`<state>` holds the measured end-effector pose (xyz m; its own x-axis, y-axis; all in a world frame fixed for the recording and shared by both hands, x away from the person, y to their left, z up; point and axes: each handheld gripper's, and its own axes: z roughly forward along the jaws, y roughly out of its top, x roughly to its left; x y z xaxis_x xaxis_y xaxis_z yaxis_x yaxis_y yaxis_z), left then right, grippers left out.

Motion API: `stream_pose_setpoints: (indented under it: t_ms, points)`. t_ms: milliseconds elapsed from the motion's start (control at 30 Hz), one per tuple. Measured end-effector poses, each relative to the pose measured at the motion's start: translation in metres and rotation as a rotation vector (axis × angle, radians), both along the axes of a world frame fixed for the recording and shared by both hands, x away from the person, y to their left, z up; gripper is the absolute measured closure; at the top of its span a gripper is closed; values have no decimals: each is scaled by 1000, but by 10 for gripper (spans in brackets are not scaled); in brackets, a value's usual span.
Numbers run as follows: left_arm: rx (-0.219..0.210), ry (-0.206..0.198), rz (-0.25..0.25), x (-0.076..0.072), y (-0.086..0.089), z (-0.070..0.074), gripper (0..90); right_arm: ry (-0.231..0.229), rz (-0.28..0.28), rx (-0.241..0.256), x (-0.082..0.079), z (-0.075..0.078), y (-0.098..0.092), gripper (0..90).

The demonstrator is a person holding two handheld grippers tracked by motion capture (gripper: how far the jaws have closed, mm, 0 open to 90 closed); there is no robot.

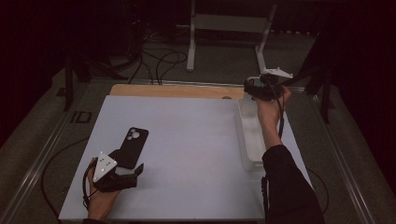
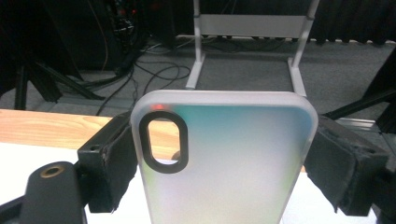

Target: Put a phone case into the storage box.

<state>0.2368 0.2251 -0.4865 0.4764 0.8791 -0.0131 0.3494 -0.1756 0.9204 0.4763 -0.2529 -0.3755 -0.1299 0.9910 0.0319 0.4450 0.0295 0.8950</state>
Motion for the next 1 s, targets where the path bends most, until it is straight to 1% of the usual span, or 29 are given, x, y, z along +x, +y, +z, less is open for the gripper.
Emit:
stream_pose_setpoints:
  t_ms: [200,467,600,833,933,1000]
  points:
    - [0,1,-1,0,0,0,1,16,-5,-3,4,-9,0,163]
    - [-1,-2,-3,0,1,0,1,36,-15,-25,9,-20,0,163]
    - [-3,-3,-3,-1,1,0,0,47,-19,-19,11,-25,-1,163]
    - [-4,-4,-3,-1,1,0,0,75,-12,-24,14,-36,0,163]
    - [-5,-4,-2,-1,1,0,1,94,-14,-31,15,-41,1,162]
    - [-5,-4,-2,-1,1,0,1,98,-14,-39,16,-43,2,162]
